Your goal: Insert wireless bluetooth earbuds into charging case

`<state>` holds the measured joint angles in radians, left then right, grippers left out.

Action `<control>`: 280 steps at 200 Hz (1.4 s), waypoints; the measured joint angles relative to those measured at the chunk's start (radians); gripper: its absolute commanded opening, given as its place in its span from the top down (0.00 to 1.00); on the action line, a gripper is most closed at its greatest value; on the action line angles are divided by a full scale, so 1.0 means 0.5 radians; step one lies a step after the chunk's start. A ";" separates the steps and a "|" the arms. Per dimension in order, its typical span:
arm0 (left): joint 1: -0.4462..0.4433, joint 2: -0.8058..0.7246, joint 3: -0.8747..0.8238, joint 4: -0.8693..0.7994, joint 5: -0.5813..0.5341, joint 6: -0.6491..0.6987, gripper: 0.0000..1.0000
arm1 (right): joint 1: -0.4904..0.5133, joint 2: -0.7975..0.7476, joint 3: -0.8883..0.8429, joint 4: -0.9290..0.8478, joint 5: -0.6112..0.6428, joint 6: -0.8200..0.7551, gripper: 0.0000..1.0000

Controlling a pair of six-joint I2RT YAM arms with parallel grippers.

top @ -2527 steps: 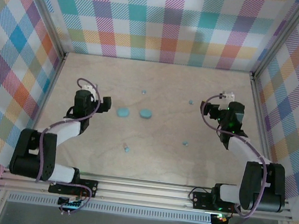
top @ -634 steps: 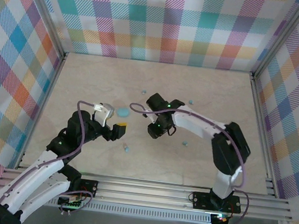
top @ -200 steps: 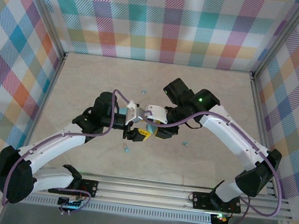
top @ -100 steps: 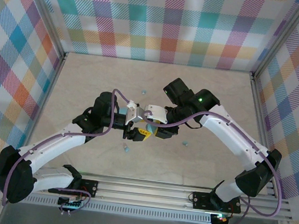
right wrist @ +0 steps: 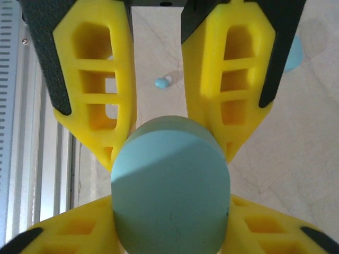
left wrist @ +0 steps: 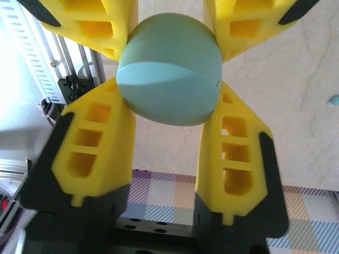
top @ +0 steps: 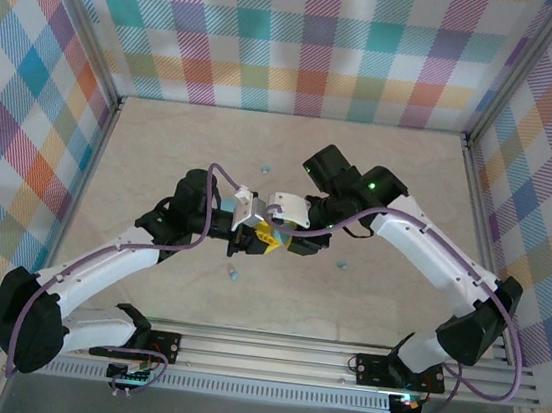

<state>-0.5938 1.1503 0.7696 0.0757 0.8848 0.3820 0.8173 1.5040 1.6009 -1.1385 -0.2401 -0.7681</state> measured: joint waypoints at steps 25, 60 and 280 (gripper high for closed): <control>0.000 -0.039 -0.015 0.015 -0.054 -0.007 0.81 | 0.000 -0.079 -0.077 0.111 0.002 0.071 0.30; 0.005 -0.221 -0.156 0.062 -0.190 -0.098 0.85 | -0.033 -0.265 -0.215 0.335 0.000 0.217 0.04; 0.204 -0.355 -0.380 0.448 -0.357 -0.883 0.91 | -0.130 -0.314 -0.606 1.161 0.109 1.093 0.02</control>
<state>-0.4919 0.9730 0.5797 0.2996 0.7063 -0.0593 0.7525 1.3468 1.2980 -0.5579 -0.1856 -0.2214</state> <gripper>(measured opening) 0.279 0.981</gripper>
